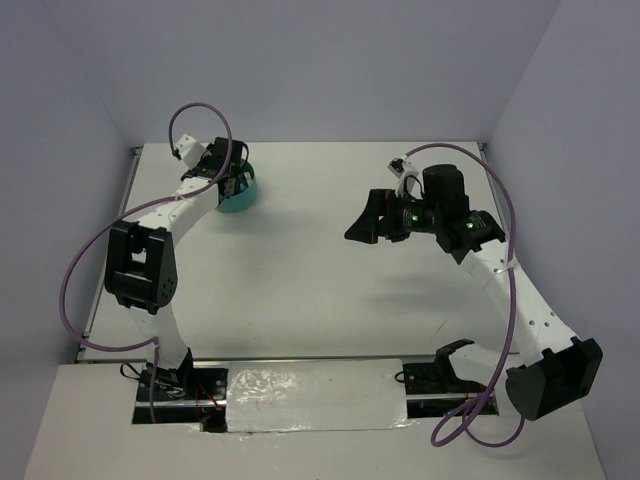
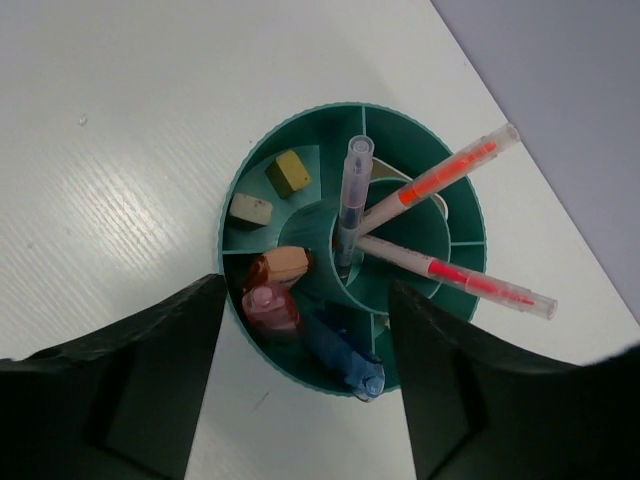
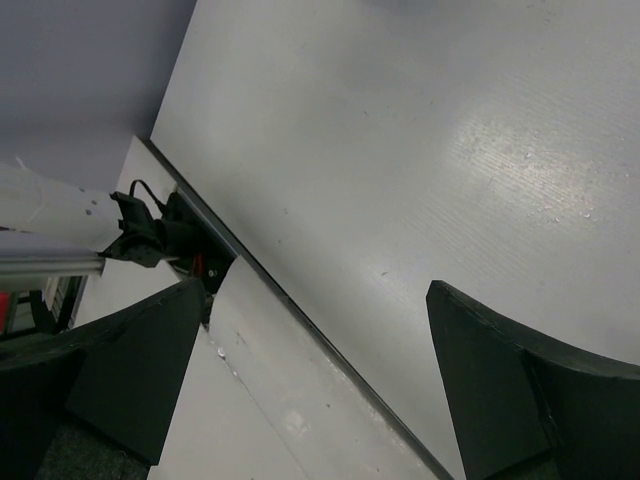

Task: Sort the stationery into containers
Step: Place the pen in the storage box, then reset both arms

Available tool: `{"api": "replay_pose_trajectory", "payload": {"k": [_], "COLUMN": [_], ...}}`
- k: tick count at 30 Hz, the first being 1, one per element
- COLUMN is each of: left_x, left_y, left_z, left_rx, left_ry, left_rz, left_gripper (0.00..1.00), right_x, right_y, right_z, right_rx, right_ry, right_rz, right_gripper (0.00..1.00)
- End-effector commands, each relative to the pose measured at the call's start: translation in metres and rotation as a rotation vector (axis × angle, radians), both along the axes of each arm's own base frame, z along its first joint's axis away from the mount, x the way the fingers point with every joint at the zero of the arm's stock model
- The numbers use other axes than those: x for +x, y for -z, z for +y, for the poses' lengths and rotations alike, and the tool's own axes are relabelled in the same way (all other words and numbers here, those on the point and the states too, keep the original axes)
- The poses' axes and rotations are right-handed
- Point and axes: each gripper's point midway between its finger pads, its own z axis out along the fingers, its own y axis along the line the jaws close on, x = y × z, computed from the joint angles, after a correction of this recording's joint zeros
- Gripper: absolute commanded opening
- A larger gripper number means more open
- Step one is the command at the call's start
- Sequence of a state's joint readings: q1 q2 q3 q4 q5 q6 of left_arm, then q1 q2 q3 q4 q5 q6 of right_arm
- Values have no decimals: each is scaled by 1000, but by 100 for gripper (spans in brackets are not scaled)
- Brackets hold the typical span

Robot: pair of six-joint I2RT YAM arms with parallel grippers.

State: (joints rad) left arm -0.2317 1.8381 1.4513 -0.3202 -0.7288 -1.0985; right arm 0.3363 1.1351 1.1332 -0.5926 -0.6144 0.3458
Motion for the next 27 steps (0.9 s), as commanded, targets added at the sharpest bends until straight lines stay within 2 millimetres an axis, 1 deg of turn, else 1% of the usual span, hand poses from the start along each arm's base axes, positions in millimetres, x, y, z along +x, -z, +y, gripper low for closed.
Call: {"api": "replay_pose_trajectory", "payload": {"k": [1, 4, 6, 7, 8, 9, 10, 11, 12, 13, 14, 15, 16, 17, 18, 19, 20, 21, 22, 23, 24, 25, 26, 27], "left_x": [-1, -2, -4, -4, -5, -2, -3, -3, -6, -12, -18, -33, -50, -63, -86, -104, -118, -140, -155, -170, -187, -194, -201, -218], "left_y": [-16, -27, -34, -49, -57, -66, -85, -96, -107, -116, -122, -138, -135, -138, -145, -138, -138, -135, -130, -106, -114, -111, -109, -105], "left_z": [5, 6, 7, 7, 5, -2, -6, -13, -24, -29, -35, -43, -43, -44, -46, -44, -48, -41, -37, -32, -26, -26, -28, -23], "left_rx": [11, 10, 20, 23, 30, 21, 69, 88, 89, 143, 169, 224, 257, 287, 326, 338, 339, 325, 311, 293, 260, 239, 209, 163], "left_ry": [-21, -23, -15, 0, 20, 68, 150, 218, 299, 383, 436, 478, 506, 521, 527, 541, 565, 557, 551, 543, 531, 538, 551, 528], "left_rz": [-33, -65, -59, -80, -86, -103, -102, -99, -73, -42, -26, -18, 40, 57, 63, 109, 114, 109, 121, 157, 84, 50, 15, -23], "left_gripper": [80, 87, 90, 92, 94, 97, 99, 99, 99, 99, 99, 99, 99, 99, 100, 99, 99, 99, 99, 99, 99, 99, 99, 99], "right_x": [3, 3, 3, 3, 5, 7, 8, 16, 19, 19, 22, 28, 27, 23, 23, 18, 16, 10, 5, 0, -10, -16, -21, -26], "right_y": [-26, -29, -31, -33, -37, -39, -44, -50, -54, -57, -70, -75, -84, -94, -101, -101, -108, -108, -113, -115, -116, -117, -113, -112], "right_z": [6, 6, 6, 6, 3, 0, -4, -15, -22, -31, -38, -54, -63, -71, -88, -98, -109, -129, -137, -143, -151, -153, -155, -157], "right_rx": [31, 36, 37, 35, 23, 7, -8, -54, -79, -112, -130, -181, -199, -216, -253, -284, -301, -349, -356, -351, -357, -346, -336, -325], "right_ry": [-30, -33, -32, -31, -11, 2, 22, 89, 127, 167, 208, 286, 326, 360, 434, 471, 527, 611, 649, 683, 712, 723, 732, 741], "right_rz": [-79, -83, -85, -94, -104, -117, -138, -172, -189, -198, -236, -267, -295, -315, -346, -341, -350, -342, -343, -331, -330, -330, -319, -320], "right_gripper": [100, 100, 100, 100, 100, 100, 100, 100, 100, 100, 100, 100, 100, 100, 100, 100, 100, 100, 100, 100, 100, 100, 100, 100]}}
